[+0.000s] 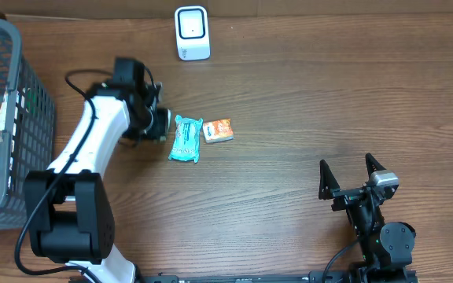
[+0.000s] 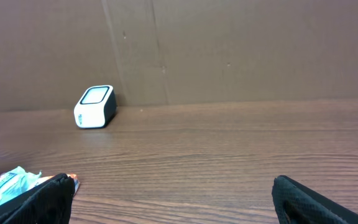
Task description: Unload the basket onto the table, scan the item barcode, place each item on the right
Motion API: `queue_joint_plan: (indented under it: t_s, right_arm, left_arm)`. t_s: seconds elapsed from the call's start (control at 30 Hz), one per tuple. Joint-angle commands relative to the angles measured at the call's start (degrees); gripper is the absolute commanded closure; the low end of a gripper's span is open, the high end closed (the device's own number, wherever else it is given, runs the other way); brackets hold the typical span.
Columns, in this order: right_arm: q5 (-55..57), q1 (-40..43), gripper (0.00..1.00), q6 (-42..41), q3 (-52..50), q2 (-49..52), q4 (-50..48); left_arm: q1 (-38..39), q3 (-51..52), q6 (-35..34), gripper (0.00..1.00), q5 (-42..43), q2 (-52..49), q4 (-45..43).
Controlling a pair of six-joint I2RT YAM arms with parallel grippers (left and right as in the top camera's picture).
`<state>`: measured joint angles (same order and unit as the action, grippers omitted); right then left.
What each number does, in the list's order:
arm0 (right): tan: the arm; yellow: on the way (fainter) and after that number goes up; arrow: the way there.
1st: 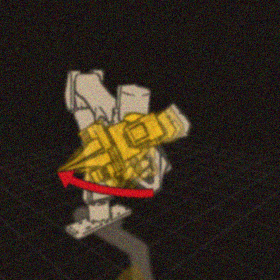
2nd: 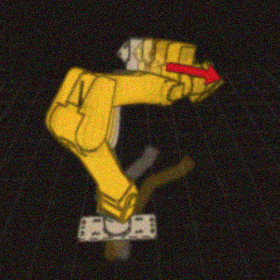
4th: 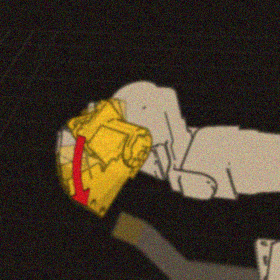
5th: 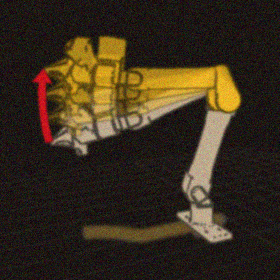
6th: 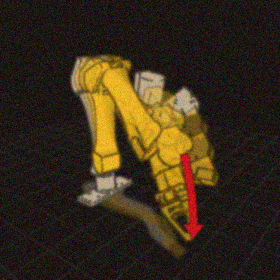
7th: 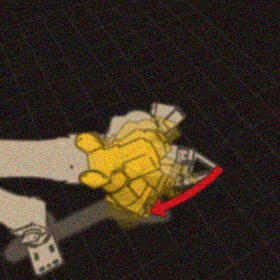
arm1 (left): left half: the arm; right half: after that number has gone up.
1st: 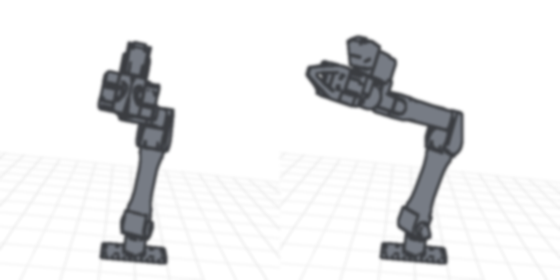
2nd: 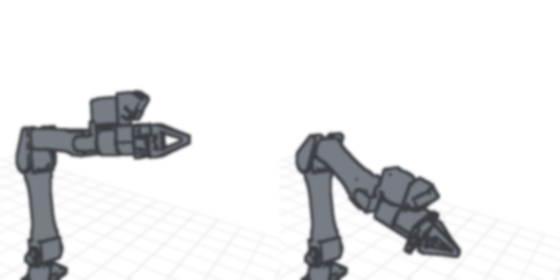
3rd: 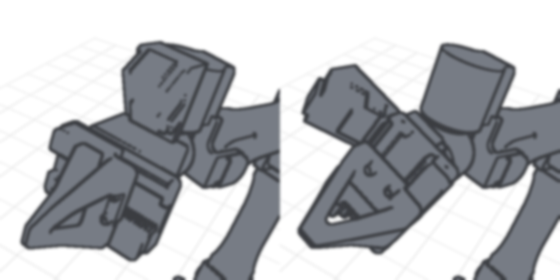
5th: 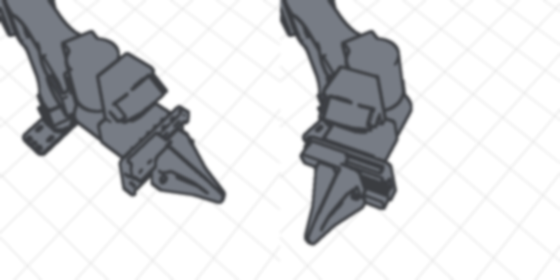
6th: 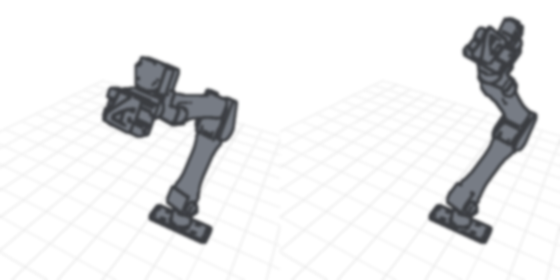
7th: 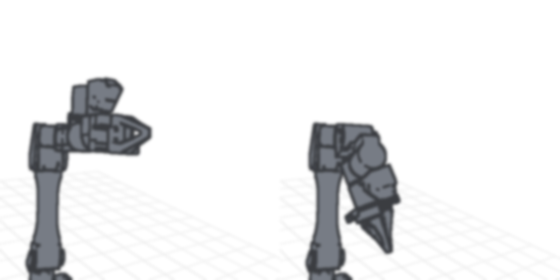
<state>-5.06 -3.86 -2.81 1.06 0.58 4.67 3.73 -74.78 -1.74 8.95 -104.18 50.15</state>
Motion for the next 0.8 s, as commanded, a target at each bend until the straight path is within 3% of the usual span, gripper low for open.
queue_joint_plan:
  t_s: [0.0,0.03,0.1,0.27,0.37,0.57,0.6,0.63,0.67,0.77]
  right_arm:
    - [0.52,-0.31,0.00,-0.20,-0.59,-0.35,-0.24]
    - [0.52,-0.31,0.00,-0.20,-0.59,-0.35,-0.24]
    - [0.52,-0.31,0.00,-0.20,-0.59,-0.35,-0.24]
    - [0.52,-0.31,0.00,-0.20,-0.59,-0.35,-0.24]
    - [0.52,-0.31,0.00,-0.20,-0.59,-0.35,-0.24]
    - [0.52,-0.31,0.00,-0.20,-0.59,-0.35,-0.24]
    - [0.52,-0.31,0.00,-0.20,-0.59,-0.35,-0.24]
    - [0.52,-0.31,0.00,-0.20,-0.59,-0.35,-0.24]
    - [0.52,-0.31,0.00,-0.20,-0.59,-0.35,-0.24]
    - [0.52,-0.31,0.00,-0.20,-0.59,-0.35,-0.24]
  left_arm:
    - [0.22,4.87,-1.09,0.67,-2.05,0.39,-4.04]
    - [0.22,5.42,-1.11,0.44,-1.95,0.39,-4.66]
    - [0.22,5.51,-1.31,0.22,-1.88,0.42,-4.96]
    - [-0.04,0.52,-1.29,0.20,-1.90,1.16,-0.81]
    - [-1.36,-10.25,-1.42,0.18,-1.90,1.86,7.98]
    - [-5.44,-40.79,-2.54,0.13,-2.51,2.10,27.04]
    - [-6.34,-46.34,-2.51,0.11,-3.08,2.10,29.38]
    - [-7.72,-53.68,-1.90,0.01,-2.95,2.10,30.77]
    - [-8.37,-57.09,-1.88,0.00,-2.60,2.10,30.99]
    - [-10.01,-68.41,4.76,0.00,-3.50,2.14,33.86]
